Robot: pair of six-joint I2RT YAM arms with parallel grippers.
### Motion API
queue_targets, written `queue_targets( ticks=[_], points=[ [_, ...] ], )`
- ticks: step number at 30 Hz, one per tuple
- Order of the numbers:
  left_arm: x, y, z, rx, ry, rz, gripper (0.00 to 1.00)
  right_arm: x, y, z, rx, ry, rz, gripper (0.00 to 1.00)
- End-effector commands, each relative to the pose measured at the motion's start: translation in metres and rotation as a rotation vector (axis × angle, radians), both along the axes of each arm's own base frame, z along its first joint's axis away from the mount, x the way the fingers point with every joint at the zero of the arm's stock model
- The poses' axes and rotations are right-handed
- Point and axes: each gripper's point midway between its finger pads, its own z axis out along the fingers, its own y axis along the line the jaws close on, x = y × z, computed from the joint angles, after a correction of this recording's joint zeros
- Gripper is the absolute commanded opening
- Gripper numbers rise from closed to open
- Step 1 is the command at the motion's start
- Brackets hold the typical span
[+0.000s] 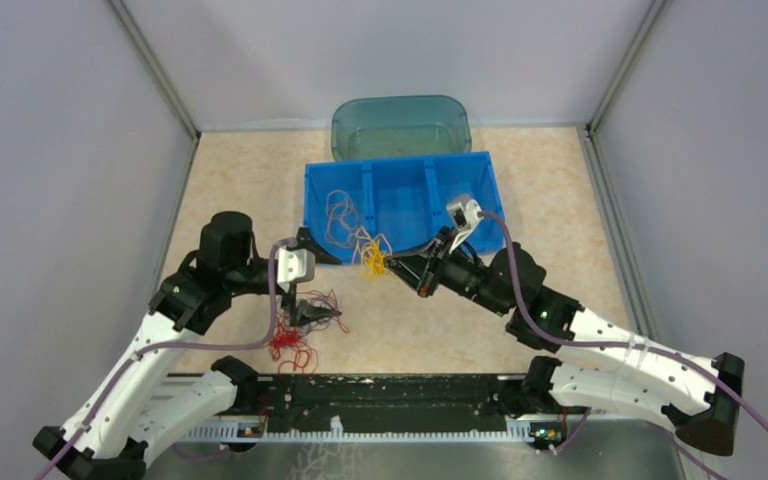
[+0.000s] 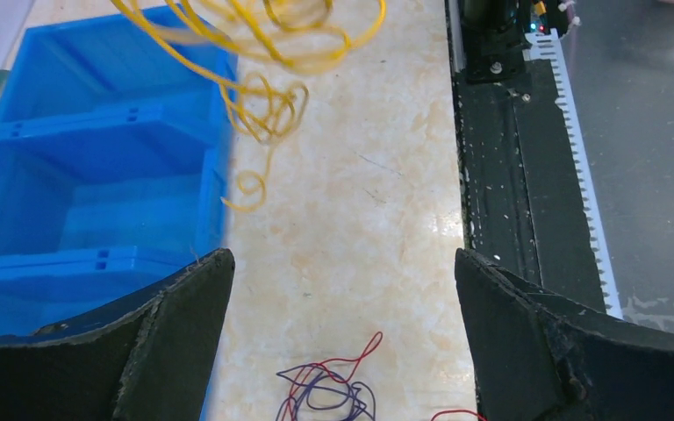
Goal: Untangle the cables
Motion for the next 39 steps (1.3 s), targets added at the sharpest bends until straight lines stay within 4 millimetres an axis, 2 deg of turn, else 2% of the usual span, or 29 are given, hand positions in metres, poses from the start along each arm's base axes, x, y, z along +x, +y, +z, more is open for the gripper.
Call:
queue_targets(
  ticks=[1,6,10,14,19,22,29,32,34,35,39],
  points=[
    [-0.005,-0.011,0.013,-0.140,-0.018,-0.022,1.00,-0.012,0.009,0.063,0.257,-0.037,0.096,0.00],
    [0.014,-0.014,0.021,-0.220,-0.106,0.056,0.99,-0.021,0.022,0.077,0.322,-0.016,0.188,0.00],
    [0.007,-0.018,0.023,-0.243,-0.084,0.004,0.96,-0.025,0.028,0.081,0.341,-0.007,0.232,0.00],
    [-0.001,-0.021,0.013,-0.227,-0.030,-0.045,0.90,-0.028,0.031,0.088,0.379,-0.005,0.263,0.00],
    [-0.009,-0.024,0.007,-0.235,0.014,-0.092,0.78,-0.031,0.039,0.095,0.431,0.007,0.312,0.00],
    [-0.004,-0.025,0.002,-0.220,0.011,-0.076,0.72,-0.035,0.044,0.098,0.459,0.015,0.353,0.00],
    [0.017,-0.015,-0.027,-0.131,-0.087,0.022,0.67,-0.039,0.046,0.102,0.473,0.018,0.380,0.00],
    [0.016,-0.013,-0.032,-0.123,-0.121,0.015,0.63,-0.039,0.045,0.102,0.470,0.018,0.380,0.00],
    [0.016,-0.012,-0.035,-0.112,-0.128,0.010,0.58,-0.040,0.045,0.102,0.472,0.016,0.382,0.00],
    [0.017,-0.012,-0.035,-0.109,-0.133,0.014,0.53,-0.040,0.045,0.103,0.473,0.015,0.383,0.00],
    [0.026,-0.011,-0.029,-0.107,-0.161,0.054,0.18,-0.041,0.045,0.100,0.462,0.013,0.384,0.00]
  ],
)
